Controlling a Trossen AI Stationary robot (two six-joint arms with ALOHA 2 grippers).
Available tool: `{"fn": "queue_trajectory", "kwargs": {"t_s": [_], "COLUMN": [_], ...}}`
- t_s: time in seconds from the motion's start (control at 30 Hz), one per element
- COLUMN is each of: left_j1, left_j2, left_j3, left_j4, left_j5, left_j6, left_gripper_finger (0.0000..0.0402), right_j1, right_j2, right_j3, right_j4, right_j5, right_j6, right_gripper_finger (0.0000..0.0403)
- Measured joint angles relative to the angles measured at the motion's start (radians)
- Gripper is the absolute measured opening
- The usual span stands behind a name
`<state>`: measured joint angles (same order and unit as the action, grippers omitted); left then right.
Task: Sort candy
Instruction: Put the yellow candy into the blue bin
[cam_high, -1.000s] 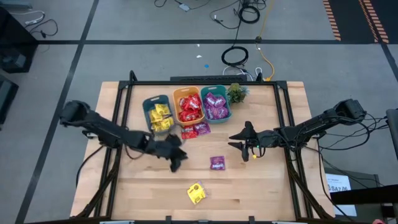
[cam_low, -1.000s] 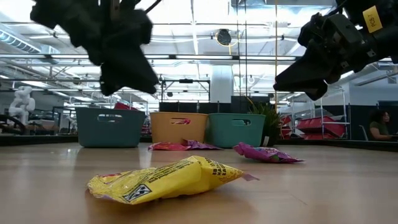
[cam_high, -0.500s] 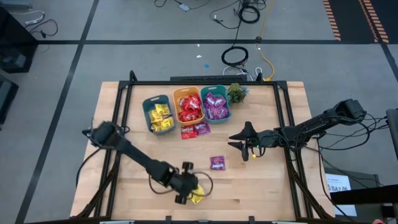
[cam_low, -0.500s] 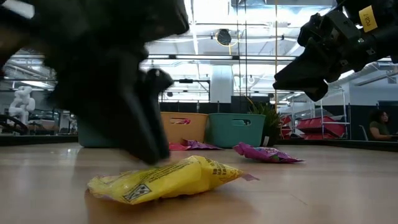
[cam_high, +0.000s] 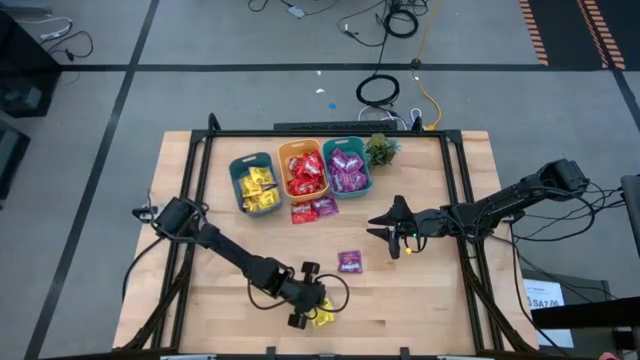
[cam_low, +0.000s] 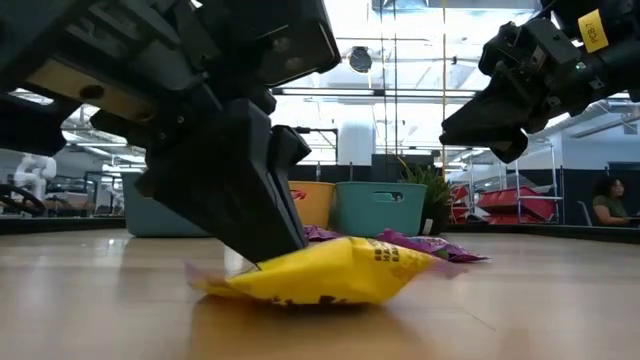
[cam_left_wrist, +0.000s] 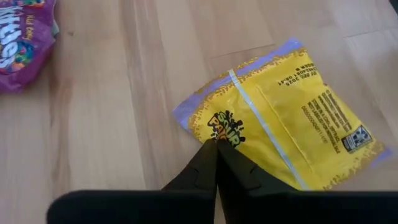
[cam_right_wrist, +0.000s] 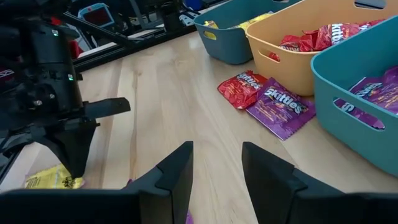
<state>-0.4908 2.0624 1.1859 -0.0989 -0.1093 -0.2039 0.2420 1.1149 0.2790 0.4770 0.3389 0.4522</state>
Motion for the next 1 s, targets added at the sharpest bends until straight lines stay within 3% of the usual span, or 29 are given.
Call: {"fn": "queue_trajectory", "kwargs": {"t_s": [0.33, 0.77, 1.0], "left_j1": [0.016, 0.032, 0.052], "left_j2": [-0.053, -0.358, -0.530], "left_j3": [-0.007, -0.007, -0.026], "left_j4": [-0.112, -0.423, -0.745], "left_j5": [-0.130, -0.387, -0.587], "left_j6": [0.003, -0.043, -0.194], "left_gripper_finger": [0.0003, 0.0001, 0.0001], "right_j1": [0.000, 0.000, 0.000], "right_j2": [0.000, 0.000, 0.000], "right_j3": [0.000, 0.000, 0.000], "right_j4": [0.000, -0.009, -0.004], "right_j5": [0.000, 0.000, 0.000], "right_j6": [0.000, 0.000, 0.010], "right_gripper_finger": [0.0128, 0.0128, 0.0128]}}
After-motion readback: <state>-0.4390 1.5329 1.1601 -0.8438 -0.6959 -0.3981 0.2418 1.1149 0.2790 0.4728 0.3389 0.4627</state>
